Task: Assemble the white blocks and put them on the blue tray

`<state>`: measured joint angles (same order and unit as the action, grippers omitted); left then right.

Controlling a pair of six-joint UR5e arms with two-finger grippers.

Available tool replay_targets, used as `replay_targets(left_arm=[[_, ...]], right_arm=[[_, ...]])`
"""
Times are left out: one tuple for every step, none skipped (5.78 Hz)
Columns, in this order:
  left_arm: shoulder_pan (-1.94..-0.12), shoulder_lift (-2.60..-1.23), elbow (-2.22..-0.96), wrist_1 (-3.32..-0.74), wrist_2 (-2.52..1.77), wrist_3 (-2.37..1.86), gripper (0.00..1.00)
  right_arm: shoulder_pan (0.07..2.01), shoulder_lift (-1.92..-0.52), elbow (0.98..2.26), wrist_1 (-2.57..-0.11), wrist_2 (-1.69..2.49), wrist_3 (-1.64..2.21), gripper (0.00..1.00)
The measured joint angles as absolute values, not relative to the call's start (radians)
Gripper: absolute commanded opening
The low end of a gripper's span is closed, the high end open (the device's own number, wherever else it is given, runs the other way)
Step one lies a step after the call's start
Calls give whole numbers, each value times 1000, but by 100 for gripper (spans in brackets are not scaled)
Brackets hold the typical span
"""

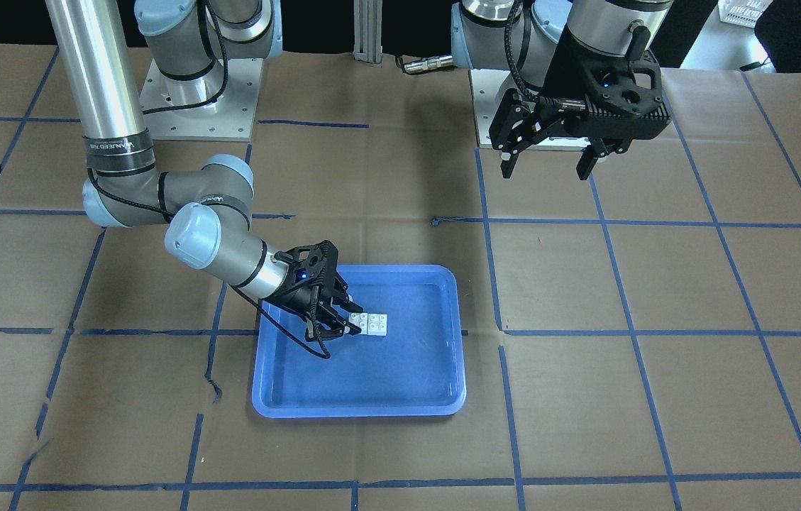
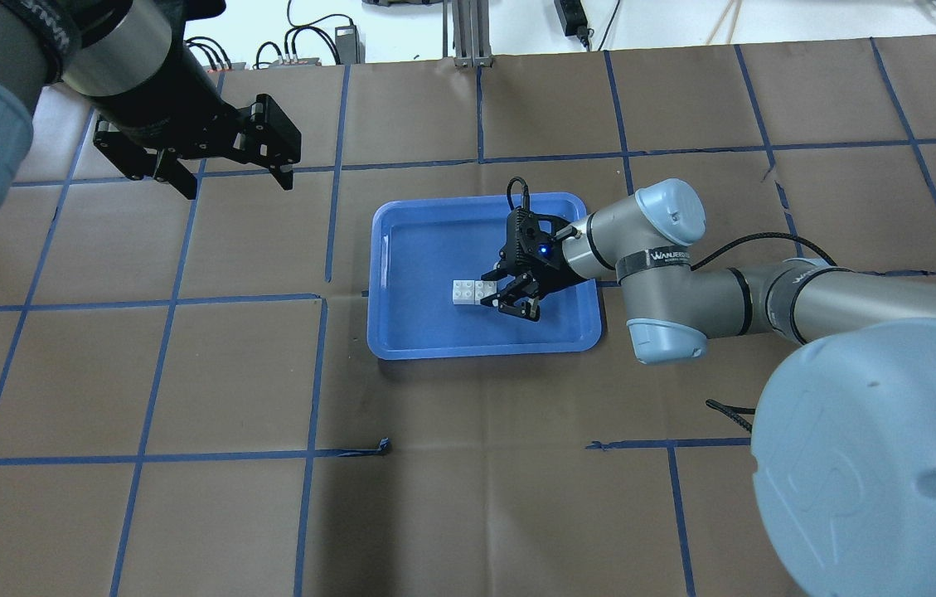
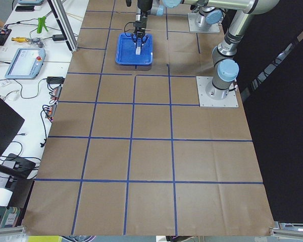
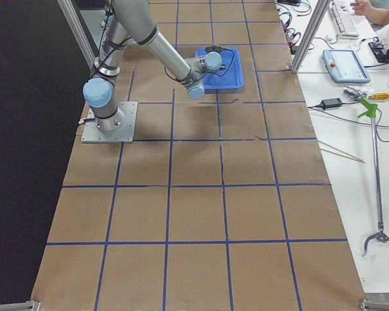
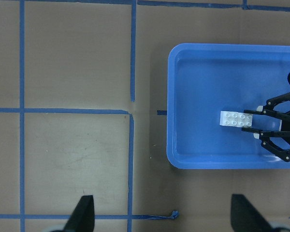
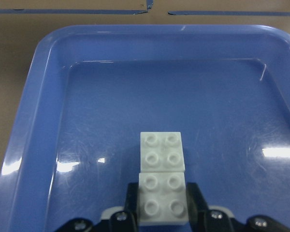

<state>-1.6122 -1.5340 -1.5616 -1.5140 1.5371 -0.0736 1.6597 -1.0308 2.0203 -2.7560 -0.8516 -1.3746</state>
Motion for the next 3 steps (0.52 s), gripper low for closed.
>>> replay_targets(left_arm=[[-1612,-1534,-1562,-1514,1537,-74,99],[-1612,-1534,-1562,-1514,1537,-74,99],[-1612,-1533,-1562,-1514,1537,-74,99]], right_arm=[[1660,-1031,2020,-2755,-851,-1374,59],[1660,-1031,2020,-2755,-851,-1373,63],[1660,-1031,2020,-2755,-852,-1373,72]])
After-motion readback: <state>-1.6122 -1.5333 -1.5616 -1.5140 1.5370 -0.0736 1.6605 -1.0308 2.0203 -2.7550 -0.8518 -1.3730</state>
